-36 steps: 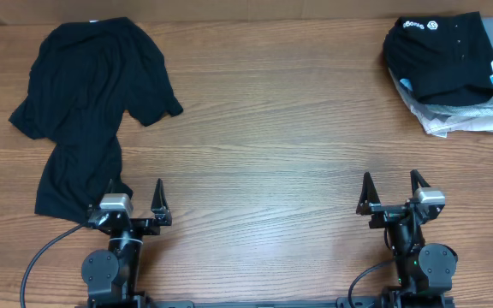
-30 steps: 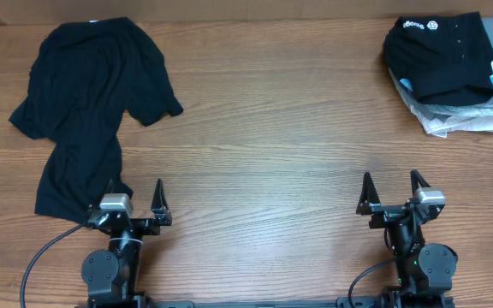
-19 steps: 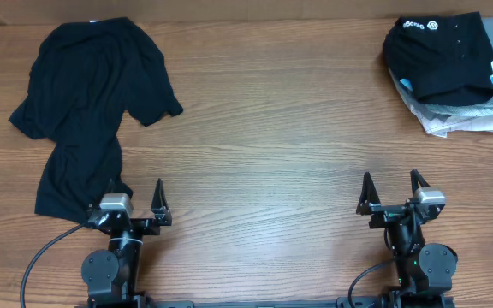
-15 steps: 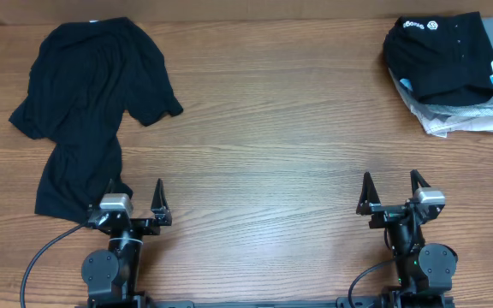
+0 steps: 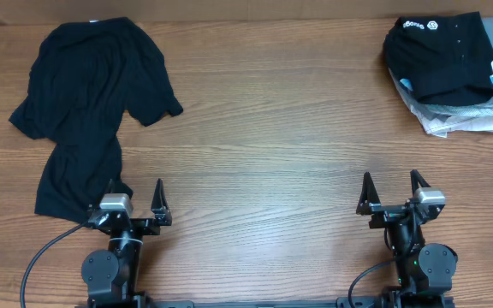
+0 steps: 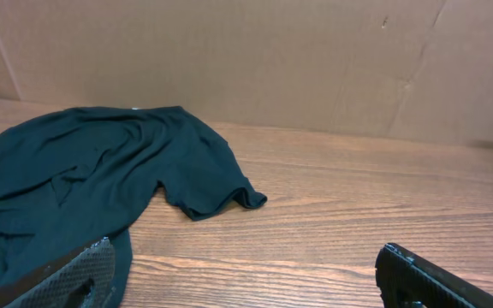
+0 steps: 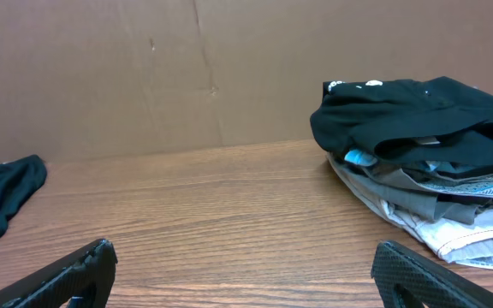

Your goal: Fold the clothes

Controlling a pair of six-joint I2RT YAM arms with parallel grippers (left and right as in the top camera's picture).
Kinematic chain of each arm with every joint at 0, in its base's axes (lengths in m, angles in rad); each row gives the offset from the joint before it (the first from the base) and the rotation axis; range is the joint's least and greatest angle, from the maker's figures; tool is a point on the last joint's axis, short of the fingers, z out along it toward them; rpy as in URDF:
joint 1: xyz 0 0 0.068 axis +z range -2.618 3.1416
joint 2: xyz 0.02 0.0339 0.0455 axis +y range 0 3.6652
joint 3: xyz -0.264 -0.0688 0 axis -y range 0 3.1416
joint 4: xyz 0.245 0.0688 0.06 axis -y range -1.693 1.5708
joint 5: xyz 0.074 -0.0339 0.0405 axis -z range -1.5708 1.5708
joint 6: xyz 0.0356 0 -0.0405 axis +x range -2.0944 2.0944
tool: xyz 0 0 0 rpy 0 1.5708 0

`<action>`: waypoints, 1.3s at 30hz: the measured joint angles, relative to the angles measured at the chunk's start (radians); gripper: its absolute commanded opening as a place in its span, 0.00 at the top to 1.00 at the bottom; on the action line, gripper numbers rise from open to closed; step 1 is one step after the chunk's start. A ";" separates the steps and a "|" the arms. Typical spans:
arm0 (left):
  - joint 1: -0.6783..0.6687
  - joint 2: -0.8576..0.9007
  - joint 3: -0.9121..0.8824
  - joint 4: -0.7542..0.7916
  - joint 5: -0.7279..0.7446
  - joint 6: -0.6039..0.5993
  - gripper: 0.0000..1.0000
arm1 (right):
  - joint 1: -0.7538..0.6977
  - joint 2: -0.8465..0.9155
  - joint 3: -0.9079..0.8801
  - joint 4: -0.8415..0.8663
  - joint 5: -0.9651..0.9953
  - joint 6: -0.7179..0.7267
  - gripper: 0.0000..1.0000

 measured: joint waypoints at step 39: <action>0.000 0.000 0.000 0.000 -0.007 0.007 0.00 | 0.000 0.000 0.000 0.001 0.014 0.000 0.00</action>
